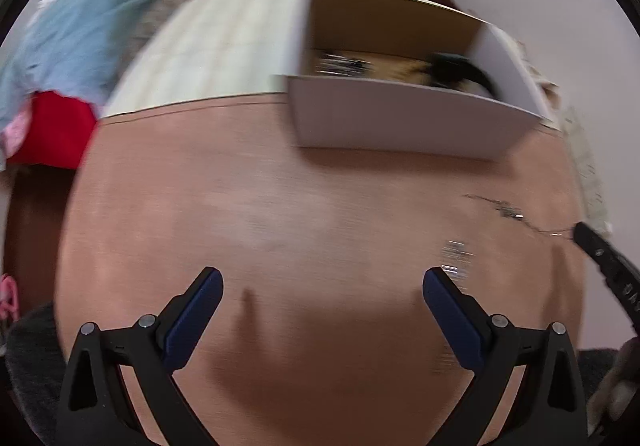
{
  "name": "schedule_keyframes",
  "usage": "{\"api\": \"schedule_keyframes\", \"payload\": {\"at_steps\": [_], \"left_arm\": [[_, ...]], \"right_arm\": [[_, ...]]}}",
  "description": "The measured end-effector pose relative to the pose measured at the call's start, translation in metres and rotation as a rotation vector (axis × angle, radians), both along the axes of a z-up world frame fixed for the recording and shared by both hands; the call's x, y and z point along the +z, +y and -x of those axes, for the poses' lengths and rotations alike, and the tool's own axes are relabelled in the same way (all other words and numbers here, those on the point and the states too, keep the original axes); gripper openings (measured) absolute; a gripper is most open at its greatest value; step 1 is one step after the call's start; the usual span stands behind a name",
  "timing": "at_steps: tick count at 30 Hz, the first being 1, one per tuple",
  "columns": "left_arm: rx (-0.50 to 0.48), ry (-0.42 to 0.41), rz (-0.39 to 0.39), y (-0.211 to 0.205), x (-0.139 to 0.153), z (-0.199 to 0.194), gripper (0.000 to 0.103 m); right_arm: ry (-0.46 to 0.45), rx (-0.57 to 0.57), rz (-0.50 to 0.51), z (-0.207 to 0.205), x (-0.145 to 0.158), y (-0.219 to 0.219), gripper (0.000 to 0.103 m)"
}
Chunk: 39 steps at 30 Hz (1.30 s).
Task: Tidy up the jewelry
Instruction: 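Grasp the silver chain necklace with the right tool while the left tool grasps the charm bracelet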
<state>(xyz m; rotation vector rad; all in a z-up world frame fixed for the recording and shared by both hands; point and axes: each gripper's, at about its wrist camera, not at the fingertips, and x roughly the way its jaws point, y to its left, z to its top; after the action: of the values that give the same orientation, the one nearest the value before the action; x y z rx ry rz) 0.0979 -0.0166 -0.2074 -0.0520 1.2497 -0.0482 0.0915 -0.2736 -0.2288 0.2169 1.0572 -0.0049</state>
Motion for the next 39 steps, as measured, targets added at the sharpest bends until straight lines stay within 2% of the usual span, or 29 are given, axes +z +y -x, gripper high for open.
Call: {"api": "schedule_keyframes", "payload": {"at_steps": [2,4,6,8,9,11,12,13,14,15,19,23,31,35,37,39], "left_arm": [[-0.045,-0.001,0.030,-0.019,-0.002,-0.001,0.102],[-0.084,0.008,0.028,-0.035,-0.006,-0.004,0.098],[-0.117,0.027,0.023,-0.049,-0.011,-0.009,0.071],[-0.151,0.048,0.008,-0.061,-0.017,-0.012,0.058],[-0.162,0.050,0.000,-0.063,-0.019,-0.013,0.047],[-0.200,0.031,-0.041,-0.074,-0.020,-0.013,0.037],[-0.214,0.021,-0.057,-0.077,-0.020,-0.012,0.028],[-0.227,0.014,-0.061,-0.081,-0.018,-0.011,0.022],[-0.234,0.011,-0.054,-0.083,-0.018,-0.010,0.010],[-0.238,0.013,-0.046,-0.083,-0.018,-0.012,0.006],[-0.236,0.002,-0.010,-0.078,-0.016,-0.015,0.000],[-0.223,-0.030,0.038,-0.064,0.006,-0.014,0.000],[-0.174,-0.108,0.161,-0.020,0.067,-0.002,0.000],[-0.158,-0.151,0.193,-0.002,0.094,-0.003,0.000],[-0.155,-0.175,0.198,0.001,0.105,-0.006,0.000],[-0.155,-0.164,0.233,0.004,0.107,-0.009,0.000]], "right_arm": [[0.002,-0.019,-0.006,0.007,-0.002,-0.005,0.010],[0.010,-0.034,-0.014,0.011,-0.007,-0.008,0.010],[0.017,-0.044,-0.019,0.013,-0.011,-0.010,0.010],[0.019,-0.049,-0.021,0.015,-0.014,-0.013,0.010],[0.022,-0.051,-0.025,0.015,-0.015,-0.013,0.010],[0.023,-0.052,-0.030,0.016,-0.015,-0.013,0.010],[0.023,-0.051,-0.031,0.016,-0.015,-0.012,0.010],[0.023,-0.051,-0.032,0.015,-0.015,-0.012,0.010],[0.022,-0.051,-0.033,0.015,-0.014,-0.012,0.010],[0.020,-0.049,-0.034,0.014,-0.013,-0.011,0.010],[0.007,-0.045,-0.045,0.014,-0.006,-0.011,0.010],[-0.010,-0.029,-0.069,0.017,0.006,-0.011,0.010],[-0.076,0.034,-0.136,0.014,0.058,0.000,0.010],[-0.112,0.062,-0.162,0.012,0.085,0.006,0.010],[-0.139,0.087,-0.169,0.010,0.103,0.012,0.010],[-0.163,0.101,-0.159,0.009,0.116,0.017,0.010]]}}
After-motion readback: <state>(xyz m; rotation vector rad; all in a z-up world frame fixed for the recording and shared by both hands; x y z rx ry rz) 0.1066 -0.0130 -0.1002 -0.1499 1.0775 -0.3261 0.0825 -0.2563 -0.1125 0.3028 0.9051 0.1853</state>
